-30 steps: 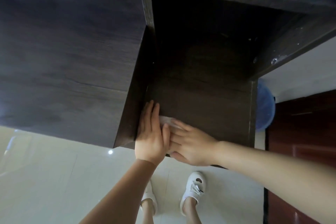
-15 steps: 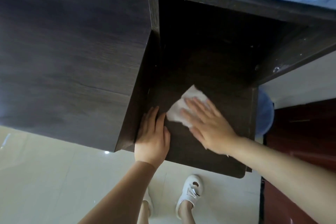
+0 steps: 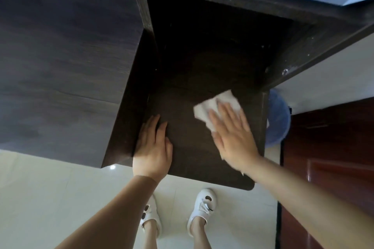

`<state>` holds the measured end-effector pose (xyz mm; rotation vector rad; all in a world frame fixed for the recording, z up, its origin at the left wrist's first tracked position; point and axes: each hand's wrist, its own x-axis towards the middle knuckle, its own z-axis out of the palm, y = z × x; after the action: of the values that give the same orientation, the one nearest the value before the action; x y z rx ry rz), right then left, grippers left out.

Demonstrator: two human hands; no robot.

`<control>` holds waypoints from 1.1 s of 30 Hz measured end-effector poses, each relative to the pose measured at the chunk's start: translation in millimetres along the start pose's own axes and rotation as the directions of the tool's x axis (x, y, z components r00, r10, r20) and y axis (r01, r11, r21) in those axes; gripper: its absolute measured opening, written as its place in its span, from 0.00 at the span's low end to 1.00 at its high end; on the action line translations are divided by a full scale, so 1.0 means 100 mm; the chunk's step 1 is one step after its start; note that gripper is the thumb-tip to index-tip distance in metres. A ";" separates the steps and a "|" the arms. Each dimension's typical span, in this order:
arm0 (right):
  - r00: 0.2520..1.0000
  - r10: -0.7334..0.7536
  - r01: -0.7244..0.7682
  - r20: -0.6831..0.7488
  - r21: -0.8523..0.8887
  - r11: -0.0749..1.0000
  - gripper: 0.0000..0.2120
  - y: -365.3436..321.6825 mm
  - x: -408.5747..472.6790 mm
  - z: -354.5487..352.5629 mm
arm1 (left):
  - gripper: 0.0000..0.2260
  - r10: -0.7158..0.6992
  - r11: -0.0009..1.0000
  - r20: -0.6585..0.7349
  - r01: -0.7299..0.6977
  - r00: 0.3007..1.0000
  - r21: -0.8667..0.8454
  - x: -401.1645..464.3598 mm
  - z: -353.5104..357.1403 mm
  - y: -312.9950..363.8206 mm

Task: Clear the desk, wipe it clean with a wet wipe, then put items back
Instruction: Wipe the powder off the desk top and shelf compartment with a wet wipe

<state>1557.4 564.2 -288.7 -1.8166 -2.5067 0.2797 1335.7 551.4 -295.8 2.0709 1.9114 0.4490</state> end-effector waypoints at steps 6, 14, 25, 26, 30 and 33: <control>0.802 -0.549 0.562 0.238 0.015 0.827 0.26 0.51 0.00 -0.14 | 0.18 0.015 1.000 -0.006 -0.015 1.000 0.013 0.02 -0.01 0.01; 0.990 0.144 -0.144 -0.003 -0.047 0.988 0.25 0.19 -0.41 -0.01 | 0.19 0.016 1.000 -0.019 -0.015 1.000 0.005 0.00 0.00 0.01; 0.902 0.430 -0.430 -0.039 0.021 0.903 0.25 -0.13 -0.07 0.04 | 0.18 -0.008 0.997 0.050 0.011 0.999 -0.070 0.00 -0.04 0.00; 0.857 0.513 -0.512 -0.053 0.038 0.858 0.25 -0.34 0.09 0.09 | 0.18 -0.004 0.995 0.047 0.009 0.999 -0.096 0.00 -0.05 -0.01; 0.983 0.161 -0.153 -0.087 0.092 0.984 0.24 -1.19 0.11 0.27 | 0.19 0.039 0.978 0.115 -0.014 0.993 -0.208 0.00 -0.12 -0.07; 0.999 -0.018 0.018 -0.045 0.009 1.000 0.22 -0.97 -0.22 0.24 | 0.18 0.118 0.968 0.178 -0.073 0.977 -0.241 -0.03 -0.20 -0.12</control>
<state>1469.9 511.5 -294.3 -1.7755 -2.4861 0.2462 1316.5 549.3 -282.3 1.9798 1.5743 0.4545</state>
